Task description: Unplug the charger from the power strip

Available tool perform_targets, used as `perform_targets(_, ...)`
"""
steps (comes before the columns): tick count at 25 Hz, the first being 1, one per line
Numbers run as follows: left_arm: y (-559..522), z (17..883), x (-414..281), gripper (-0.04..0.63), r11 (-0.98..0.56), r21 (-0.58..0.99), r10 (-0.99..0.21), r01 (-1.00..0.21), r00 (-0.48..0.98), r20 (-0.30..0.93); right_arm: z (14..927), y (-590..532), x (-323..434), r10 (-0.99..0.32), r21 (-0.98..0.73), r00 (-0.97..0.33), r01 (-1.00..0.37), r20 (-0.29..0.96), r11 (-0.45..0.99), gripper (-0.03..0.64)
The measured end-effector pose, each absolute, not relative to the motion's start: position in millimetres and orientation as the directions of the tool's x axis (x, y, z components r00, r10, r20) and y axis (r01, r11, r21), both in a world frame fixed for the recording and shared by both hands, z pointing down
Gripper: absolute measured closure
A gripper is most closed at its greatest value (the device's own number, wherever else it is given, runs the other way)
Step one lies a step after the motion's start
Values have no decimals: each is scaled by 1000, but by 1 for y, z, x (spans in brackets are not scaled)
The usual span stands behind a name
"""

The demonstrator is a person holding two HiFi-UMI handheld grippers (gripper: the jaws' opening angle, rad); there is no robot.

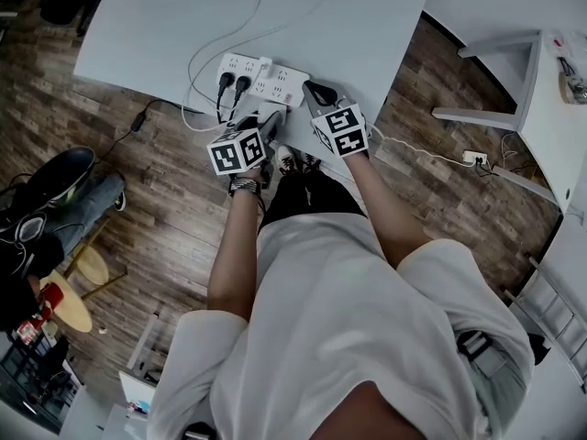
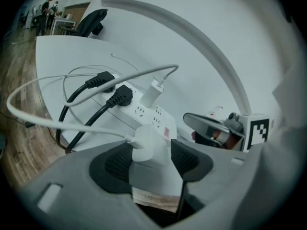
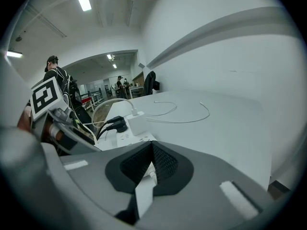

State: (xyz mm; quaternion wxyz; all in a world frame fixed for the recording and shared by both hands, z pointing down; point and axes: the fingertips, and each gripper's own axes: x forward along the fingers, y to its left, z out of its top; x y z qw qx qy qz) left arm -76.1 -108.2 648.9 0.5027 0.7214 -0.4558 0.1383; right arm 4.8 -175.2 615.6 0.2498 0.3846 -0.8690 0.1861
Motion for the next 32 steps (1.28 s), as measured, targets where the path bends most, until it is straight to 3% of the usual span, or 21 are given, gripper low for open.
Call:
perform_targets(10, -82, 655, -93, 268, -214, 446, -399, -869, 494, 772, 598, -165, 4, -585, -143, -588, -763, 559, 630, 614)
perform_targets(14, -69, 652, -97, 268, -289, 439, -326, -851, 518, 791, 590, -161, 6, -584, -142, -589, -762, 559, 632, 614)
perform_targets(18, -69, 639, -105, 273, -294, 442, -369, -847, 527, 765, 576, -164, 5, -598, -133, -592, -762, 540, 634, 614)
perform_targets(22, -75, 611, -105, 340, -320, 434, -444, -842, 538, 716, 552, -167, 5, -622, -128, -599, -765, 504, 632, 614)
perform_targets(29, -120, 516, -107, 581, -393, 348, -660, -851, 525, 538, 472, -193, 12, -691, -79, -625, -760, 363, 646, 615)
perform_targets(32, -136, 478, -106, 591, -438, 269, -712, -858, 514, 479, 434, -199, 15, -712, -75, -636, -759, 297, 647, 615)
